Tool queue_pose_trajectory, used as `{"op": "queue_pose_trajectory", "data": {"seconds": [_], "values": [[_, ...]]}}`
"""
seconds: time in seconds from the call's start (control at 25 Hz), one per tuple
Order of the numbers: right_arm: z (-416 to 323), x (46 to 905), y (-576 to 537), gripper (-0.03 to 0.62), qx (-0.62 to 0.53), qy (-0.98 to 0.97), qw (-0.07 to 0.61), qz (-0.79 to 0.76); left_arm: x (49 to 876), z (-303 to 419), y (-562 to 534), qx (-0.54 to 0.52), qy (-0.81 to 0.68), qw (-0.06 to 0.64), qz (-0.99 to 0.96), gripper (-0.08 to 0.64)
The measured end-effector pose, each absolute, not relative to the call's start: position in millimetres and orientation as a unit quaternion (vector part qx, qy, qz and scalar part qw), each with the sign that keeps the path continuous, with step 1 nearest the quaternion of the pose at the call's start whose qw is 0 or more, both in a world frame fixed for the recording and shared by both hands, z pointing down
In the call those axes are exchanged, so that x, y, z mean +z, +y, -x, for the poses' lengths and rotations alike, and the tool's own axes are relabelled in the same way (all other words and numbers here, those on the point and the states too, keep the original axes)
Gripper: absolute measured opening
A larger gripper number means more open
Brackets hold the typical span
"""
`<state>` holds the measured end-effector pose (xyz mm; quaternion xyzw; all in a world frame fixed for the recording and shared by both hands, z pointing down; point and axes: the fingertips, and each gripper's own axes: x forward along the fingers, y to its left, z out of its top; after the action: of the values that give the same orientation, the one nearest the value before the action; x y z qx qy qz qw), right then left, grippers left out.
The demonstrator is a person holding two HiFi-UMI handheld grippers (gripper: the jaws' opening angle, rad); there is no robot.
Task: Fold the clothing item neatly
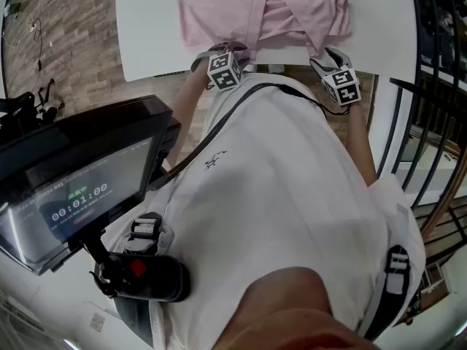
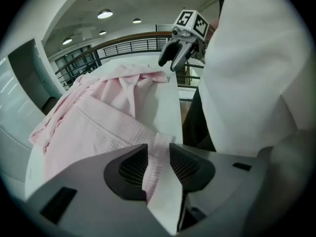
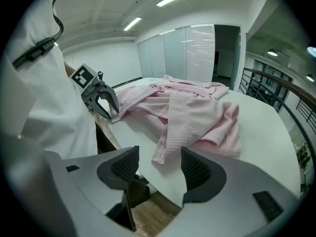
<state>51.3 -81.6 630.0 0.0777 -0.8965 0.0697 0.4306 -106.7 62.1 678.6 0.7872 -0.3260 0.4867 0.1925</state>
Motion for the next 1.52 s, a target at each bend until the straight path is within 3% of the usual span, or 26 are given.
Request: {"op": "queue_pose_trajectory", "data": {"seconds": [0.2, 0.24, 0.28, 0.48, 0.52, 0.6, 0.84, 1.04, 1.24, 1.52], "values": [[-54, 634, -82, 0.268, 0.075, -0.893, 0.438, -0.078, 687, 109, 64, 0.484, -0.316, 0.214, -0.787, 0.133], [-53, 637, -83, 0.268, 0.080, -0.891, 0.439, -0.079, 686, 111, 62, 0.480, -0.324, 0.218, -0.786, 0.122], [-52, 640, -83, 0.267, 0.087, -0.890, 0.440, -0.082, 685, 113, 60, 0.475, -0.333, 0.223, -0.784, 0.056], [-49, 659, -87, 0.264, 0.132, -0.880, 0.442, -0.116, 662, 120, 47, 0.457, -0.364, 0.214, -0.783, 0.051], [-51, 662, -90, 0.216, 0.128, -0.876, 0.448, -0.125, 652, 122, 42, 0.448, -0.375, 0.209, -0.784, 0.051], [-55, 668, -96, 0.028, 0.103, -0.867, 0.466, -0.139, 631, 130, 31, 0.431, -0.399, 0.196, -0.785, 0.051], [-43, 608, -124, 0.023, -0.118, -0.840, 0.517, -0.117, 567, 170, -8, 0.429, -0.456, 0.128, -0.769, 0.051], [4, 526, -179, 0.023, -0.310, -0.801, 0.497, -0.127, 529, 210, -56, 0.454, -0.481, 0.077, -0.746, 0.051], [69, 492, -230, 0.023, -0.395, -0.784, 0.464, -0.116, 518, 254, -108, 0.480, -0.499, 0.049, -0.720, 0.051], [144, 529, -255, 0.023, -0.454, -0.765, 0.456, -0.035, 540, 301, -162, 0.513, -0.518, 0.037, -0.683, 0.051]]}}
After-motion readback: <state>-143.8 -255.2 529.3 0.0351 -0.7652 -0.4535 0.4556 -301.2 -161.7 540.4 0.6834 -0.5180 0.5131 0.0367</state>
